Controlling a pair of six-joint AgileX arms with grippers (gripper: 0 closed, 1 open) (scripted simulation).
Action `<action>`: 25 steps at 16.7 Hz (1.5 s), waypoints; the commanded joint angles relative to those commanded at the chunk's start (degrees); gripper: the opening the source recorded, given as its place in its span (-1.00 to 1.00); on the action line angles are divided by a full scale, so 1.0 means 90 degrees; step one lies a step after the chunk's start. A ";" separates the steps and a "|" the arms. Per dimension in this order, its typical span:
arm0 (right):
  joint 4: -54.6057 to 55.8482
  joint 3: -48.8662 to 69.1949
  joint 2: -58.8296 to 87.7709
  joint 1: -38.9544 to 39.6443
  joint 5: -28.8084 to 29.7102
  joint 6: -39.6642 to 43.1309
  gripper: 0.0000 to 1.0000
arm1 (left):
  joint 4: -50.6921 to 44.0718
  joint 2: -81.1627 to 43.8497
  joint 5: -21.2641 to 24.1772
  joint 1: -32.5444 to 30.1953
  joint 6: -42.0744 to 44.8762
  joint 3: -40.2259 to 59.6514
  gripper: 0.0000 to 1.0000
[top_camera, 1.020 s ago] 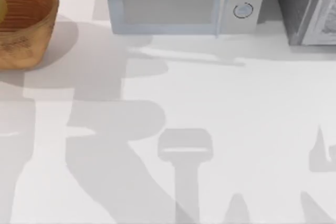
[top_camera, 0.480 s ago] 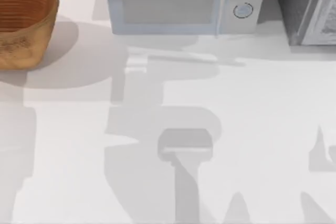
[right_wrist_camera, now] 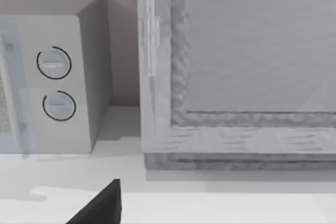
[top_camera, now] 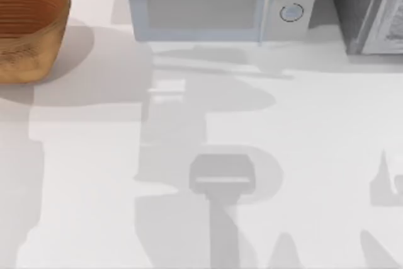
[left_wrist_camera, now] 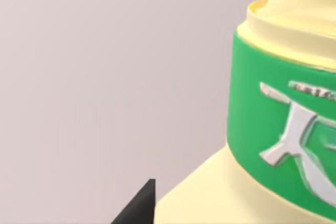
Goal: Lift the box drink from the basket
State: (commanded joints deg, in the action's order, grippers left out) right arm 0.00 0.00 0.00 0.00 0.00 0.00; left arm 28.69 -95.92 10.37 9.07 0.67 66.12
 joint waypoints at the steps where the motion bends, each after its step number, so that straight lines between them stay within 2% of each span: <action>1: 0.0000 0.0000 0.0000 0.0000 0.0000 0.0000 1.00 | -0.0108 0.0333 -0.0038 -0.0030 -0.0009 -0.0241 -1.00; 5: 0.0000 0.0000 0.0000 0.0000 0.0000 0.0000 1.00 | -0.0644 0.2310 -0.0239 -0.0203 -0.0019 -0.1530 -1.00; 12: 0.0000 0.0000 0.0000 0.0000 0.0000 0.0000 1.00 | -0.1912 0.7048 -0.0708 -0.0620 -0.0025 -0.4498 -1.00; 16: 0.0000 0.0000 0.0000 0.0000 0.0000 0.0000 1.00 | -0.2612 0.9260 -0.0953 -0.0834 -0.0048 -0.6082 -1.00; 20: 0.0000 0.0000 0.0000 0.0000 0.0000 0.0000 1.00 | -0.3094 1.0462 -0.1121 -0.0980 -0.0069 -0.7156 -1.00; 25: 0.0000 0.0000 0.0000 0.0000 0.0000 0.0000 1.00 | -0.3187 1.0658 -0.1153 -0.1008 -0.0075 -0.7347 -1.00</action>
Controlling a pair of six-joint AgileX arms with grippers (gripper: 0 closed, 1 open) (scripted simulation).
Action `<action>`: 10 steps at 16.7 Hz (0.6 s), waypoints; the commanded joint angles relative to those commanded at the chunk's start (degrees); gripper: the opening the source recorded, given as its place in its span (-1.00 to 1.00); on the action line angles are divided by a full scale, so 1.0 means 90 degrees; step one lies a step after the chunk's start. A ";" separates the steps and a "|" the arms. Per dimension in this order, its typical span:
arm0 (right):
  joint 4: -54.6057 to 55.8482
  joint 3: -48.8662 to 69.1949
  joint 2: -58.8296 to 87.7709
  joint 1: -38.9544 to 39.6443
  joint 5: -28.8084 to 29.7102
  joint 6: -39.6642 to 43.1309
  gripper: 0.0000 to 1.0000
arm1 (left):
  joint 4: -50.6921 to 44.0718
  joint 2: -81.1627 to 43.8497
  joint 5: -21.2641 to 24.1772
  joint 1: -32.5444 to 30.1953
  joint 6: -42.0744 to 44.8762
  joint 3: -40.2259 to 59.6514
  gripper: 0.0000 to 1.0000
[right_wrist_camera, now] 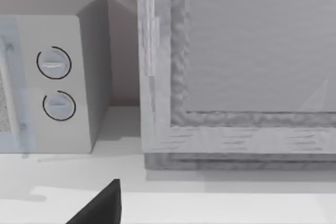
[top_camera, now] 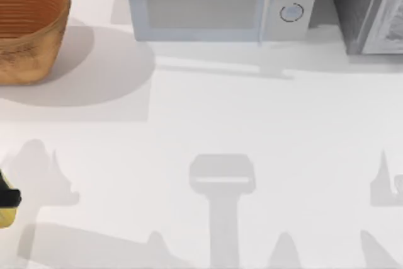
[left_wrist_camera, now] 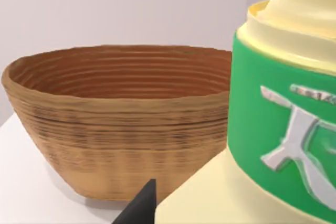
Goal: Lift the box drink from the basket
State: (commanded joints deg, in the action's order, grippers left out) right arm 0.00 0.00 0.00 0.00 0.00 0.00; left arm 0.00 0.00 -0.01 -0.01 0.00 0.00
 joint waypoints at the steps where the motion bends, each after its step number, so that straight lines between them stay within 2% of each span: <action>1: 0.0000 0.0000 0.0000 0.0000 0.0000 0.0000 1.00 | 0.0009 -0.0031 0.0004 0.0019 0.0012 0.0004 -1.00; 3: 0.0000 0.0000 0.0000 0.0000 0.0000 0.0000 1.00 | 0.0020 -0.0094 -0.0061 -0.0036 0.0004 0.0009 -1.00; 5: 0.0000 0.0000 0.0000 0.0000 0.0000 0.0000 1.00 | 0.0114 -0.0400 -0.0393 -0.0310 -0.0031 0.0070 -1.00; 7: 0.0000 0.0000 0.0000 0.0000 0.0000 0.0000 1.00 | 0.0335 -0.0920 -0.0994 -0.0790 -0.0075 0.0228 -1.00; 10: 0.0000 0.0000 0.0000 0.0000 0.0000 0.0000 1.00 | 0.0886 -0.2050 -0.2333 -0.1795 -0.0158 0.0633 -1.00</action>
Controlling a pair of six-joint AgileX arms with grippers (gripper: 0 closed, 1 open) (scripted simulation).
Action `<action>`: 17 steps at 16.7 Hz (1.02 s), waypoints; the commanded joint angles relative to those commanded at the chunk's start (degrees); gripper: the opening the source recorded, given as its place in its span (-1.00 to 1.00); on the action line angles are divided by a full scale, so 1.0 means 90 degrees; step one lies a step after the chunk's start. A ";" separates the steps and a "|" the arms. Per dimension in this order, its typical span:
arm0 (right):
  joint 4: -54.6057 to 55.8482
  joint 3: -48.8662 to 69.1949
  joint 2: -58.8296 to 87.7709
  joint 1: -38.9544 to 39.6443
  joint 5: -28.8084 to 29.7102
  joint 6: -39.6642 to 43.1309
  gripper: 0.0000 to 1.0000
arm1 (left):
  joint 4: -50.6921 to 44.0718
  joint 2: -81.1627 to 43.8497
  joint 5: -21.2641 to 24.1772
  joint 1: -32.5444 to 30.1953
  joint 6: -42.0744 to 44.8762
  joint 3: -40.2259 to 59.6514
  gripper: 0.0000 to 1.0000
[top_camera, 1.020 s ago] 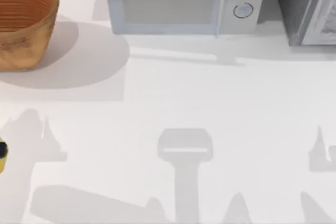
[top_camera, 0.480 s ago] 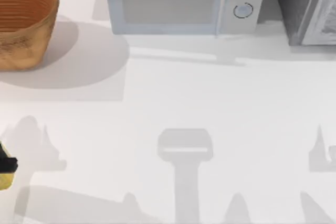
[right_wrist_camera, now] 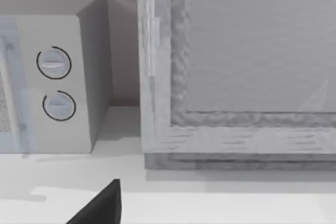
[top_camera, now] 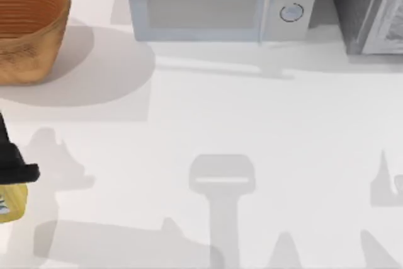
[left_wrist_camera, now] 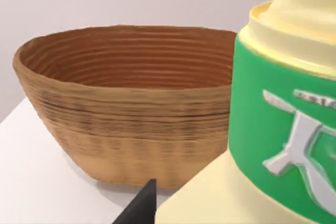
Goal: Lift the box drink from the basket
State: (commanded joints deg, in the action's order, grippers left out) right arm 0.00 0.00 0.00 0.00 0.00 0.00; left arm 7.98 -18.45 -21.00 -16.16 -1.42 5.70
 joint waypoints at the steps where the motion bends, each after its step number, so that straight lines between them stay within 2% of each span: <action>1: 0.0000 0.0000 0.0000 0.0000 0.0000 0.0000 1.00 | 0.0228 -0.0455 -0.0524 -0.0377 -0.0035 0.0167 -1.00; 7: 0.0000 0.0000 0.0000 0.0000 0.0000 0.0000 1.00 | 0.1786 -0.3474 -0.3836 -0.2649 -0.0311 0.1292 -1.00; 11: 0.0000 0.0000 0.0000 0.0000 0.0000 0.0000 1.00 | 0.2794 -0.5317 -0.5848 -0.3881 -0.0550 0.2003 -1.00; 14: 0.0000 0.0000 0.0000 0.0000 0.0000 0.0000 1.00 | 0.3416 -0.6382 -0.7081 -0.4537 -0.0745 0.2428 -1.00; 17: 0.0000 0.0000 0.0000 0.0000 0.0000 0.0000 1.00 | 0.3810 -0.7081 -0.7930 -0.4926 -0.0903 0.2685 -1.00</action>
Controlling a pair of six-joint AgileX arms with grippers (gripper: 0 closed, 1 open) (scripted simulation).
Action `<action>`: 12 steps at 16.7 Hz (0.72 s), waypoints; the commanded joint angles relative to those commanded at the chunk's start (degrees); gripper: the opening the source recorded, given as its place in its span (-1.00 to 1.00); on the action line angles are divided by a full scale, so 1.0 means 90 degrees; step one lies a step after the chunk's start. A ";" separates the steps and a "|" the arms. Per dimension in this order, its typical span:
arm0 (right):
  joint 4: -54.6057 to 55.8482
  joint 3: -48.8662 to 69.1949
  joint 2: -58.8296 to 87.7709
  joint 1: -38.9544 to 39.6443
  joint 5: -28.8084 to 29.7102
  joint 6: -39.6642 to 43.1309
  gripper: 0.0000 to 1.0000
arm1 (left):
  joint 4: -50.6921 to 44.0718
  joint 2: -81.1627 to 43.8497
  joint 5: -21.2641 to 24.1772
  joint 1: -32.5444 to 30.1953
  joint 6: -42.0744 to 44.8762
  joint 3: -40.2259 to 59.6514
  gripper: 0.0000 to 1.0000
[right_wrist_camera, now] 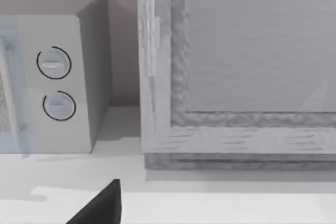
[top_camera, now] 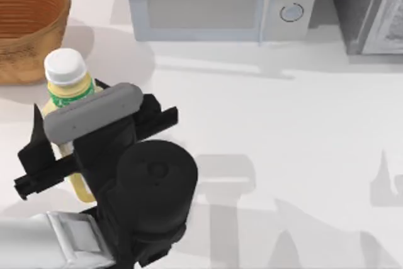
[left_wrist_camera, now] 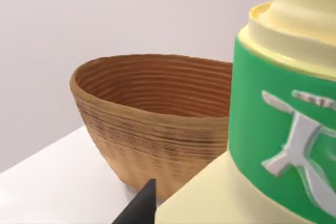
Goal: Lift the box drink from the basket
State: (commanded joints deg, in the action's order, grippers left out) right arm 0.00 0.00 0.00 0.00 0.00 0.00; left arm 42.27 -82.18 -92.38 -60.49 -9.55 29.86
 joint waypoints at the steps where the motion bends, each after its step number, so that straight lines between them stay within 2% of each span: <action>1: 0.0000 0.0000 0.0000 0.0000 0.0000 0.0000 1.00 | 0.0076 -0.0138 -0.0168 -0.0069 -0.0036 0.0047 -1.00; 6: 0.0000 0.0000 0.0000 0.0000 0.0000 0.0000 1.00 | 0.0139 -0.0252 -0.0309 -0.0124 -0.0068 0.0086 -1.00; 7: 0.0000 0.0000 0.0000 0.0000 0.0000 0.0000 1.00 | -0.0420 -0.0456 0.0185 -0.0109 -0.0023 0.0302 -1.00; 12: 0.0000 0.0000 0.0000 0.0000 0.0000 0.0000 1.00 | 0.0303 -0.0780 0.0214 -0.0020 0.0327 0.0221 -1.00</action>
State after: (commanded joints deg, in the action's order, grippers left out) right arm 0.00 0.00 0.00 0.00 0.00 0.00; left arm 45.00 -89.20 -90.45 -60.67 -6.61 31.85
